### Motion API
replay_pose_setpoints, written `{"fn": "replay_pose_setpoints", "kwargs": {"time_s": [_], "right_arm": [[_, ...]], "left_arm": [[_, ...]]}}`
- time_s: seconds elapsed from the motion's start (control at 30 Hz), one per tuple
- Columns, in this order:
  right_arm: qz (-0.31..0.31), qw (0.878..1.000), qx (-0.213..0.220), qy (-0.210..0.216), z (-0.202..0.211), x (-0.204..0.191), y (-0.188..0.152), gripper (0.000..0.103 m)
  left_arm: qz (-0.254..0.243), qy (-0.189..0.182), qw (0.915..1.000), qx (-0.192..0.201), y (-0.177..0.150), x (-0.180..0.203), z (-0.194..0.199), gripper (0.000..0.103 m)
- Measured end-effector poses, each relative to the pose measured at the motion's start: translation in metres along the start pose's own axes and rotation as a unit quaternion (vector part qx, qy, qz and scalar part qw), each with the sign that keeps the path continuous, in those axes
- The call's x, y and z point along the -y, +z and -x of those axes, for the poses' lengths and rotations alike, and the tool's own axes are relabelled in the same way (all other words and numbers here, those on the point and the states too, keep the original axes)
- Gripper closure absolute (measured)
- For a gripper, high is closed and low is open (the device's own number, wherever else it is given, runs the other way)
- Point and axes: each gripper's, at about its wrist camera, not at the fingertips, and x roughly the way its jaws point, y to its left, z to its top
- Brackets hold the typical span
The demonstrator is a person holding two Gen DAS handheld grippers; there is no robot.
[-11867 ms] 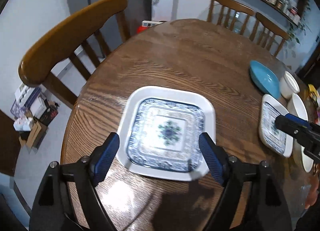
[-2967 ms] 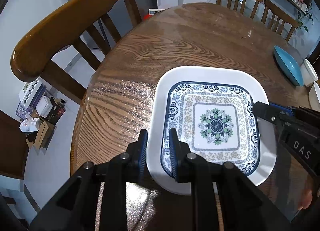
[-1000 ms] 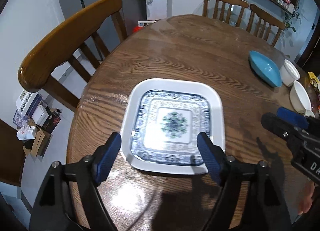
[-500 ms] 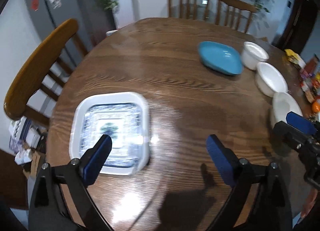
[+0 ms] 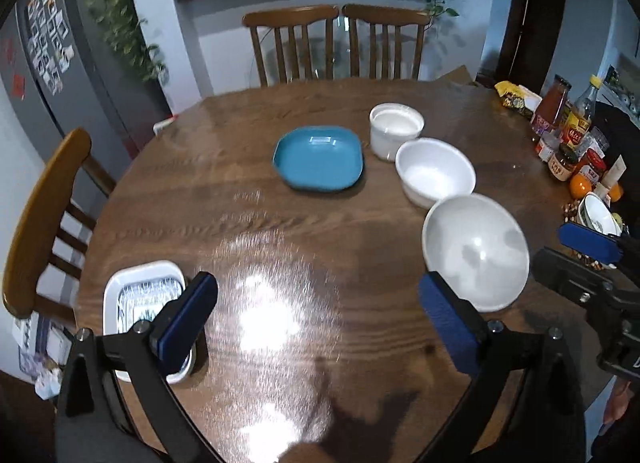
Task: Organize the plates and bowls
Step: 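Move the left tool toward the teal square plate, then close the left gripper on the teal plate rim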
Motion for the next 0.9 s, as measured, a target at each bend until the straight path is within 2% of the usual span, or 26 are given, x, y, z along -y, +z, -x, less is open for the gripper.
{"fn": "replay_pose_setpoints", "kwargs": {"time_s": [0.17,0.33,0.43,0.57,0.67,0.73,0.83,0.9], "right_arm": [[0.007,1.000,0.022,-0.018,0.018,0.013,0.015,0.037],[0.015,0.998,0.041,-0.035,0.024,0.021,0.035,0.037],[0.014,0.998,0.042,-0.037,0.019,0.026,0.043,0.037],[0.005,0.999,0.028,-0.025,0.004,0.031,0.041,0.037],[0.001,1.000,0.008,-0.025,-0.012,0.034,0.035,0.037],[-0.002,1.000,-0.005,-0.025,-0.022,0.036,0.032,0.037],[-0.005,0.999,-0.026,-0.023,-0.037,0.039,0.028,0.037],[-0.005,0.999,-0.034,-0.026,-0.044,0.040,0.026,0.037]], "left_arm": [[-0.012,0.022,0.9993,0.026,0.025,0.000,0.001,0.002],[0.005,0.041,0.9986,0.032,0.063,-0.021,-0.024,0.002],[0.028,0.063,0.9975,0.019,0.082,-0.041,-0.049,0.002],[0.047,0.072,0.9961,-0.020,0.095,-0.064,-0.100,0.006],[0.068,0.054,0.9945,-0.060,0.096,-0.074,-0.141,0.018],[0.075,0.057,0.9921,-0.083,0.096,-0.076,-0.167,0.033],[0.080,0.057,0.9894,-0.107,0.098,-0.076,-0.197,0.047],[0.083,0.057,0.9873,-0.123,0.097,-0.075,-0.213,0.064]]}}
